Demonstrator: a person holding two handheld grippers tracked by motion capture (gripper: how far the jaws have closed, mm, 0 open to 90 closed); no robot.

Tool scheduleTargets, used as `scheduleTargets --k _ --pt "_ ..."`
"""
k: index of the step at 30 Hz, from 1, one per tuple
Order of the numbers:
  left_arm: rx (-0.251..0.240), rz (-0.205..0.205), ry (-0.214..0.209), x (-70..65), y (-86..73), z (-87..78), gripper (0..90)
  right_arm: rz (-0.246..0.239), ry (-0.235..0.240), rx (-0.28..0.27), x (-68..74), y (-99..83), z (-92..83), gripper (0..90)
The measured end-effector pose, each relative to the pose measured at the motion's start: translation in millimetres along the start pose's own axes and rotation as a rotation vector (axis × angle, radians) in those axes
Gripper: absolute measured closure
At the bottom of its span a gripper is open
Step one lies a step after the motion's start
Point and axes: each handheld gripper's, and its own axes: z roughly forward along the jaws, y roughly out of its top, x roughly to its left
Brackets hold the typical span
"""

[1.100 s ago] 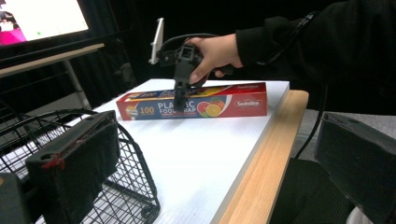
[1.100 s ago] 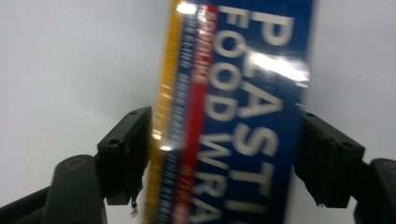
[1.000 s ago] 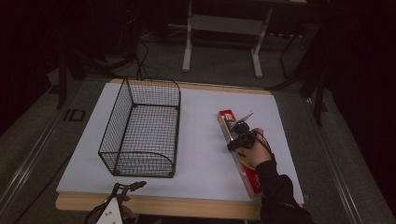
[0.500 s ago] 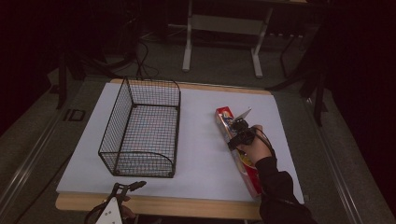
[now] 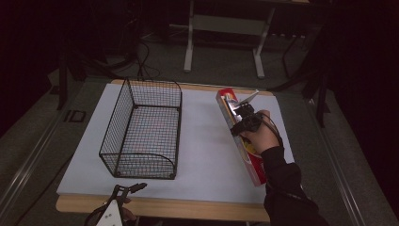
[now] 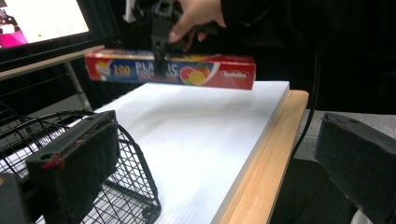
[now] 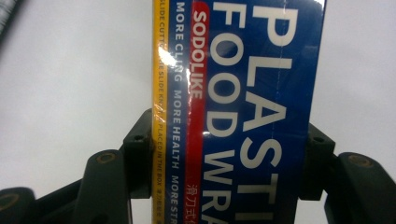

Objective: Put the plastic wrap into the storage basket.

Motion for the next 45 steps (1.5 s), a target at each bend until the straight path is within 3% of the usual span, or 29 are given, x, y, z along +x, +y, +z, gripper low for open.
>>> scheduleTargets --k 12,16,21,25,32,36,45 --pt "-0.005 -0.005 -0.006 -0.8 0.2 -0.2 0.7 -0.009 -0.025 -0.101 17.8 30.6 -50.3 39.3" --pt "-0.003 -0.004 -0.007 -0.6 -0.1 -0.3 0.7 -0.013 -0.012 -0.131 27.0 41.8 -67.6 39.3" --pt "-0.006 -0.006 -0.011 -0.8 0.0 -0.1 0.7 -0.018 -0.035 -0.158 40.0 54.8 -82.0 39.2" --pt "-0.004 -0.002 -0.015 -1.4 0.0 -0.2 0.7 -0.019 -0.027 -0.196 48.1 63.8 -94.0 39.2" --pt "-0.013 -0.005 -0.015 -1.4 0.0 -0.7 0.7 -0.055 -0.023 -0.220 64.6 74.6 -107.9 39.2" --pt "-0.009 -0.001 -0.012 -1.1 -0.2 -1.2 0.7 -0.095 -0.020 -0.249 82.3 81.6 -115.7 39.2" --pt "-0.011 -0.001 -0.021 -2.0 0.0 -1.6 0.7 -0.117 0.001 -0.291 110.2 98.4 -127.2 39.2"
